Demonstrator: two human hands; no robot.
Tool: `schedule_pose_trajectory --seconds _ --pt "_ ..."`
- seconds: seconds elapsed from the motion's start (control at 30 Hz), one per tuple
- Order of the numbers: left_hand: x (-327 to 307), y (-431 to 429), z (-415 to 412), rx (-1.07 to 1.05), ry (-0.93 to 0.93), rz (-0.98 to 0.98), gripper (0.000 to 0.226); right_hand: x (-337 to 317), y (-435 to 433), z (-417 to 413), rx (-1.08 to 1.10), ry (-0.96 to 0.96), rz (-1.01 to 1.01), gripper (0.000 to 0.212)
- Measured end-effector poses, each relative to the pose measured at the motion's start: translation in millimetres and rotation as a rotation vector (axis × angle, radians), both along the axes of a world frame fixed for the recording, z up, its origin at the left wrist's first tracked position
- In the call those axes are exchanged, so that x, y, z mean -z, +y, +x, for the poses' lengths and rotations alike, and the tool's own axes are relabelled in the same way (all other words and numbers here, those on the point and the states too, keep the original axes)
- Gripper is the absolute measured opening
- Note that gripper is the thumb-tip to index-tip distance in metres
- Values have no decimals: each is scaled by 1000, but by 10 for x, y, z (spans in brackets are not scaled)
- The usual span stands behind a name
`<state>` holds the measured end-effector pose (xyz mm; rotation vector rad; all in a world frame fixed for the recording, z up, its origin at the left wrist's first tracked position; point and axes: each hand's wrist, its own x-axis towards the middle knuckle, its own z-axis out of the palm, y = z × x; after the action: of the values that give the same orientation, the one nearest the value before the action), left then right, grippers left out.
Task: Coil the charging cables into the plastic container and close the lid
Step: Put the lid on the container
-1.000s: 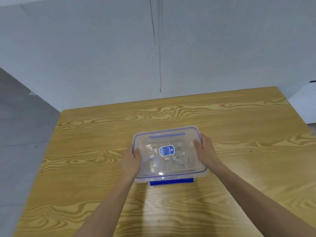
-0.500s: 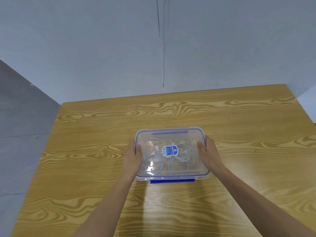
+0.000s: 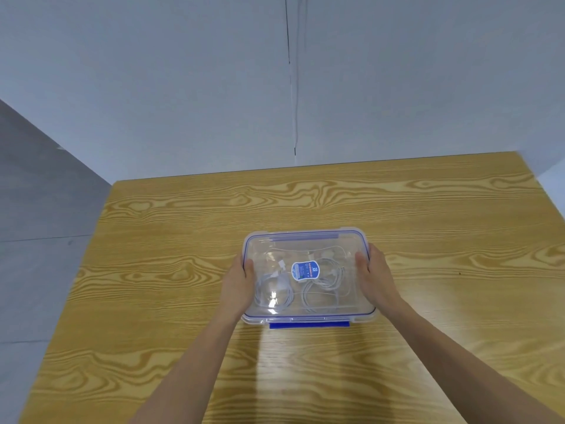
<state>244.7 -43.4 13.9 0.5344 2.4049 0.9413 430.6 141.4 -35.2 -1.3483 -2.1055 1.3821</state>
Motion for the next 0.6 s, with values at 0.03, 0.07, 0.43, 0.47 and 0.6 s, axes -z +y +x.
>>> schedule_pose_trajectory --seconds 0.03,0.07,0.43,0.47,0.6 --pt "8 2 -2 5 3 -8 26 -1 -7 4 -1 3 5 26" --pt "15 5 -1 10 11 -18 28 -3 -9 8 -6 5 11 27" --pt "-1 55 41 -56 -17 -18 40 -102 -29 -40 16 -86 -48 37" --pt "-5 67 43 -57 -34 -11 40 -95 -20 -43 19 -96 -56 39" --pt "35 93 31 -57 -37 -26 44 -91 -23 -69 44 -121 -91 46"
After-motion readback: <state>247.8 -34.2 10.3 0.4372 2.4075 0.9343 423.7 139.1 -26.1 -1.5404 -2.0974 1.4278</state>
